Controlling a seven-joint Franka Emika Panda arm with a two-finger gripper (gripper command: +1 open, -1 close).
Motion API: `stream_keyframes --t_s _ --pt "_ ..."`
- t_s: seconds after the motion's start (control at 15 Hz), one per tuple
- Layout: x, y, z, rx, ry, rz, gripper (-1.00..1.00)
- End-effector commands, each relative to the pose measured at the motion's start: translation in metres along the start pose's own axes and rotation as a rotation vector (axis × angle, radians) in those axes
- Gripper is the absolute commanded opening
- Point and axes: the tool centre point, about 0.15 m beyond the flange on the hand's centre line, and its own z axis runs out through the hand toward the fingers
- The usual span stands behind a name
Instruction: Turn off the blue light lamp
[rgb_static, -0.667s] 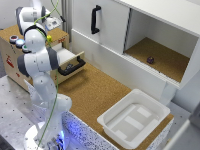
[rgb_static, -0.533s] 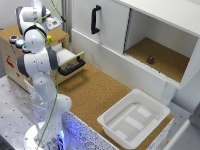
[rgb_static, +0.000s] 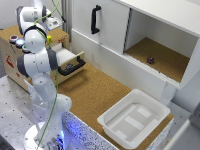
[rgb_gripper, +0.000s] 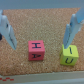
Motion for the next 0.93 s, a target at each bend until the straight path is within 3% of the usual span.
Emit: stream_keyframes --t_s 0.0,0.2,0.4,0.53,0.87 --pt "-0.007 -0.036 -0.026 0.121 0.039 -0.069 1.00" --pt "-0.009 -0.064 -0.035 0.236 -0.025 -0.025 1.00" --pt "-0.001 -0.087 -0.051 0.218 -0.087 0.011 1.00" --pt "0.019 -0.103 -0.054 0.167 -0.162 0.037 1.00" --pt "0.051 -0.119 -0.043 0.132 -0.193 0.225 1.00"
